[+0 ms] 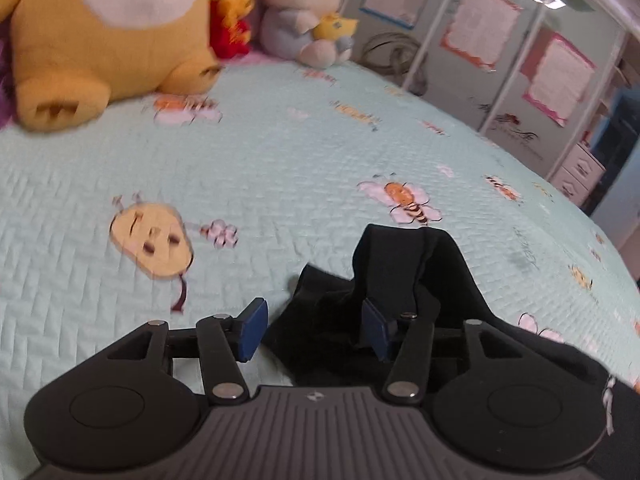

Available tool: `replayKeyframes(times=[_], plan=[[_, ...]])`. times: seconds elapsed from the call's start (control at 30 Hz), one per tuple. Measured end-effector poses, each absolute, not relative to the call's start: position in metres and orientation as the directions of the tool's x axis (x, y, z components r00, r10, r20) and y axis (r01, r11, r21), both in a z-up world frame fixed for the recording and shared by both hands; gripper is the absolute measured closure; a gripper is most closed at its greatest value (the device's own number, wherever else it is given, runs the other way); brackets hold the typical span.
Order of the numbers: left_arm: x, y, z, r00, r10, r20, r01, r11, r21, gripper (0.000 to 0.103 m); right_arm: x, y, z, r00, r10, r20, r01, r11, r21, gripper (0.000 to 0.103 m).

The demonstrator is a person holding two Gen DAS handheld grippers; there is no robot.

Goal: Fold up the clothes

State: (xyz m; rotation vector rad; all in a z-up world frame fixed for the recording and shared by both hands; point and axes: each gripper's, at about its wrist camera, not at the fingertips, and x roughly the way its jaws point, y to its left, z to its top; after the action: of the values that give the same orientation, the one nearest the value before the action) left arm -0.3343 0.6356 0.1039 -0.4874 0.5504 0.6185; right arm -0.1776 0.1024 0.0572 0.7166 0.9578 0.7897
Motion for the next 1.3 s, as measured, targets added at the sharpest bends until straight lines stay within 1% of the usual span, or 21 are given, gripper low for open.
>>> replayKeyframes(times=[0.13, 0.23, 0.33, 0.43, 0.47, 0.5, 0.53, 0.57, 0.63, 0.7, 0.87, 0.93, 1.0, 1.07, 1.1, 1.13, 1.2, 1.3], plan=[[-0.303, 0.624, 0.106, 0.671, 0.458, -0.583, -0.61, 0.789, -0.082, 0.045, -0.176, 0.111, 0.052, 0.347, 0.822, -0.452, -0.24, 0.543, 0.804, 0.053], [-0.283, 0.612, 0.104, 0.691, 0.439, -0.574, -0.534, 0.845, 0.004, 0.045, -0.177, 0.108, 0.049, 0.353, 0.814, -0.46, -0.22, 0.55, 0.805, 0.053], [-0.271, 0.61, 0.096, 0.71, 0.391, -0.585, -0.483, 0.876, -0.001, 0.043, -0.178, 0.105, 0.045, 0.358, 0.807, -0.47, -0.204, 0.559, 0.804, 0.053], [-0.255, 0.626, 0.086, 0.686, 0.378, -0.621, -0.507, 0.861, -0.036, 0.043, -0.178, 0.103, 0.04, 0.355, 0.803, -0.478, -0.182, 0.561, 0.807, 0.053], [-0.251, 0.632, 0.084, 0.68, 0.367, -0.635, -0.52, 0.852, -0.064, 0.046, -0.179, 0.102, 0.038, 0.354, 0.802, -0.481, -0.173, 0.562, 0.809, 0.053], [-0.249, 0.637, 0.085, 0.68, 0.352, -0.643, -0.526, 0.845, -0.094, 0.057, -0.179, 0.101, 0.037, 0.354, 0.801, -0.483, -0.17, 0.563, 0.809, 0.053], [-0.247, 0.642, 0.086, 0.68, 0.336, -0.651, -0.532, 0.837, -0.124, 0.064, -0.179, 0.1, 0.037, 0.356, 0.8, -0.483, -0.167, 0.563, 0.809, 0.053], [-0.245, 0.647, 0.086, 0.681, 0.32, -0.659, -0.538, 0.829, -0.153, 0.075, -0.18, 0.099, 0.037, 0.358, 0.798, -0.485, -0.166, 0.565, 0.808, 0.053], [-0.248, 0.648, 0.096, 0.686, 0.317, -0.656, -0.547, 0.818, -0.177, 0.088, -0.181, 0.095, 0.038, 0.365, 0.794, -0.487, -0.165, 0.57, 0.805, 0.053], [-0.255, 0.643, 0.112, 0.693, 0.311, -0.65, -0.543, 0.818, -0.188, 0.091, -0.182, 0.092, 0.039, 0.374, 0.788, -0.488, -0.161, 0.574, 0.803, 0.052], [-0.282, 0.63, 0.155, 0.708, 0.271, -0.652, -0.527, 0.817, -0.233, 0.093, -0.184, 0.085, 0.036, 0.388, 0.783, -0.486, -0.136, 0.57, 0.811, 0.052], [-0.287, 0.629, 0.169, 0.712, 0.269, -0.649, -0.527, 0.815, -0.24, 0.093, -0.185, 0.085, 0.035, 0.386, 0.787, -0.482, -0.137, 0.565, 0.813, 0.052], [-0.286, 0.63, 0.173, 0.691, 0.296, -0.66, -0.555, 0.802, -0.221, 0.092, -0.187, 0.087, 0.035, 0.382, 0.79, -0.48, -0.14, 0.563, 0.815, 0.051], [-0.279, 0.641, 0.162, 0.646, 0.31, -0.697, -0.593, 0.779, -0.203, 0.091, -0.188, 0.089, 0.035, 0.376, 0.792, -0.481, -0.14, 0.561, 0.816, 0.05], [-0.273, 0.649, 0.151, 0.618, 0.296, -0.728, -0.609, 0.766, -0.205, 0.085, -0.188, 0.09, 0.034, 0.375, 0.792, -0.482, -0.139, 0.562, 0.815, 0.05], [-0.267, 0.658, 0.136, 0.586, 0.278, -0.761, -0.627, 0.75, -0.209, 0.083, -0.188, 0.09, 0.034, 0.373, 0.792, -0.484, -0.137, 0.563, 0.815, 0.05], [-0.26, 0.668, 0.107, 0.529, 0.285, -0.799, -0.674, 0.714, -0.191, 0.082, -0.188, 0.09, 0.034, 0.371, 0.791, -0.487, -0.134, 0.565, 0.814, 0.05], [-0.271, 0.67, 0.084, 0.503, 0.312, -0.806, -0.725, 0.66, -0.196, 0.081, -0.189, 0.088, 0.035, 0.375, 0.785, -0.493, -0.139, 0.573, 0.807, 0.05]])
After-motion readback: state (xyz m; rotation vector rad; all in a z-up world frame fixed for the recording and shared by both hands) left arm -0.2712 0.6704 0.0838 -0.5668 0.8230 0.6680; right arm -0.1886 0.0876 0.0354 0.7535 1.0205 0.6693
